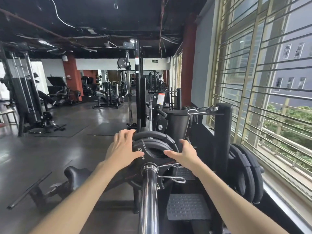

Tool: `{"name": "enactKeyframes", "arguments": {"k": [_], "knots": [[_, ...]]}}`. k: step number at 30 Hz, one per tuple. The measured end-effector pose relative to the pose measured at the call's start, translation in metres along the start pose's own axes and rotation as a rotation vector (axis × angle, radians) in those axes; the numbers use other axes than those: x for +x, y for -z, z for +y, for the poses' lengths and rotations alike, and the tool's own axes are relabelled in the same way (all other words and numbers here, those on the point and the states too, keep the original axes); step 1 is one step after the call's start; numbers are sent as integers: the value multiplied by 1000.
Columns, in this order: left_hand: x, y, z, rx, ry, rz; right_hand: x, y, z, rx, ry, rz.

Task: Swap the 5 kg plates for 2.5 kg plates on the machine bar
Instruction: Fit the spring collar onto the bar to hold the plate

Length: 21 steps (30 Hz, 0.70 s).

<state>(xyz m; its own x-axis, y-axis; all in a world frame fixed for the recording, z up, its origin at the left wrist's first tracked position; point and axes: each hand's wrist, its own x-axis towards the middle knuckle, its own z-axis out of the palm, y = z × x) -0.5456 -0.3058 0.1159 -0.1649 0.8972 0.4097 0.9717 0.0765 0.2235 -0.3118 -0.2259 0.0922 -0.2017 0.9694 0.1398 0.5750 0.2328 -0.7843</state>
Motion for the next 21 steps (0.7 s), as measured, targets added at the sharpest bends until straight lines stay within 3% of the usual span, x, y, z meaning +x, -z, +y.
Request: {"name": "enactKeyframes", "arguments": {"k": [4,7,14,21], "knots": [[36,-3,-3,-71,-27,-290,28,-2,-26,-248,154,-154],[52,-6,-8,-171,-34,-423,40,2,-27,-211,133,-284],[49,-8,-12,-184,-61,-338,38,-1,-20,-222,152,-233],[56,-13,-15,-178,-53,-394,36,-3,-15,-193,127,-214]]}}
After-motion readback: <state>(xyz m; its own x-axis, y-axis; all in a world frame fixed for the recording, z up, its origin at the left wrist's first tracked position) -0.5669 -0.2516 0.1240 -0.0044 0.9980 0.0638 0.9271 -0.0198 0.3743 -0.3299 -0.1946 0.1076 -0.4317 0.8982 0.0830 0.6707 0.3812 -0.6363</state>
